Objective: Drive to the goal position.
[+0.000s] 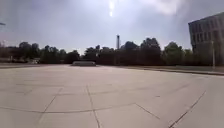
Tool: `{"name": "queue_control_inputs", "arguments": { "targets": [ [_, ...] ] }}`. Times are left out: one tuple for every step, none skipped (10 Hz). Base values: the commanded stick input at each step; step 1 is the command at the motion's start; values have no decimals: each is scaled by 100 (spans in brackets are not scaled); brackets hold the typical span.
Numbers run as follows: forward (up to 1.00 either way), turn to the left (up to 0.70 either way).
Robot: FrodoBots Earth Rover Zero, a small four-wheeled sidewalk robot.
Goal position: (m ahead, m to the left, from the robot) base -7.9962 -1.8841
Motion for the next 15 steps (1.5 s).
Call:
{"name": "queue_control_inputs", "arguments": {
  "targets": [
    [-100, -1],
    [-100, -1],
    [-100, -1],
    [-100, -1],
    [-100, -1],
    [-100, -1],
    [-100, -1],
    [-100, -1],
    [-100, -1],
    [-100, -1],
    [-100, -1],
    [-100, -1],
    [-100, -1],
    [-100, -1],
    [-100, -1]
  ]
}}
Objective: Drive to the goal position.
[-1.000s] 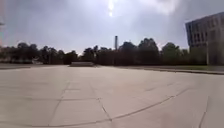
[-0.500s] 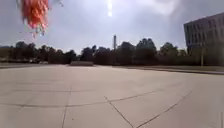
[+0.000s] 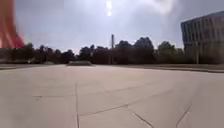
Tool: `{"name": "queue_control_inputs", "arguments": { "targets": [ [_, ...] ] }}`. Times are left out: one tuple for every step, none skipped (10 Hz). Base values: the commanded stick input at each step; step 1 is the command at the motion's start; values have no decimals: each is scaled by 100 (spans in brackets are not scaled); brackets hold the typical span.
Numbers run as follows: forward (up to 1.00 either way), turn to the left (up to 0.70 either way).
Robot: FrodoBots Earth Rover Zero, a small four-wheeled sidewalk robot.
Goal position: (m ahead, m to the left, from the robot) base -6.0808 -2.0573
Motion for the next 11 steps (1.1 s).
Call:
{"name": "queue_control_inputs", "arguments": {
  "targets": [
    [-100, -1],
    [-100, -1],
    [-100, -1],
    [-100, -1],
    [-100, -1],
    [-100, -1],
    [-100, -1],
    [-100, -1],
    [-100, -1],
    [-100, -1],
    [-100, -1]
  ]
}}
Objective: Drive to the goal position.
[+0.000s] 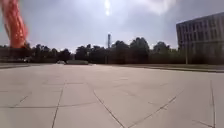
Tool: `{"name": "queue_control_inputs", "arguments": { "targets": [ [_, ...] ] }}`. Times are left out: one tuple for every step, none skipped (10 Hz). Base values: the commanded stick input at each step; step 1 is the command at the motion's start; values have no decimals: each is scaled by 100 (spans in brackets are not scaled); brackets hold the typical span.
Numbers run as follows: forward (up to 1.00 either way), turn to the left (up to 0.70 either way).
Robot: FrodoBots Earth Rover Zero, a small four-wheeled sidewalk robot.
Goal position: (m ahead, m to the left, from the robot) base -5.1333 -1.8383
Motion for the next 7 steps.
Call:
{"name": "queue_control_inputs", "arguments": {
  "targets": [
    [-100, -1],
    [-100, -1],
    [-100, -1],
    [-100, -1],
    [-100, -6],
    [-100, -10],
    [-100, -5]
  ]
}}
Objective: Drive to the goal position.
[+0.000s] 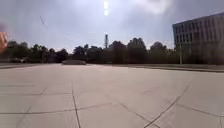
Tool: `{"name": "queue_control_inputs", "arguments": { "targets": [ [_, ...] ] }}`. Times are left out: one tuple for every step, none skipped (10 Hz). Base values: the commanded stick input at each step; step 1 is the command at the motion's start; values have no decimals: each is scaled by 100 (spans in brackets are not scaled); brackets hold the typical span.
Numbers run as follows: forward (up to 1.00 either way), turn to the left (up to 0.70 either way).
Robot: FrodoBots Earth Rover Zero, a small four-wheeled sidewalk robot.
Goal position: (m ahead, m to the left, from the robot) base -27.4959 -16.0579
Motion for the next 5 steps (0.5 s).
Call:
{"name": "queue_control_inputs", "arguments": {
  "targets": [
    [-100, -1],
    [-100, -1],
    [-100, -1],
    [-100, -1],
    [-100, -1]
  ]
}}
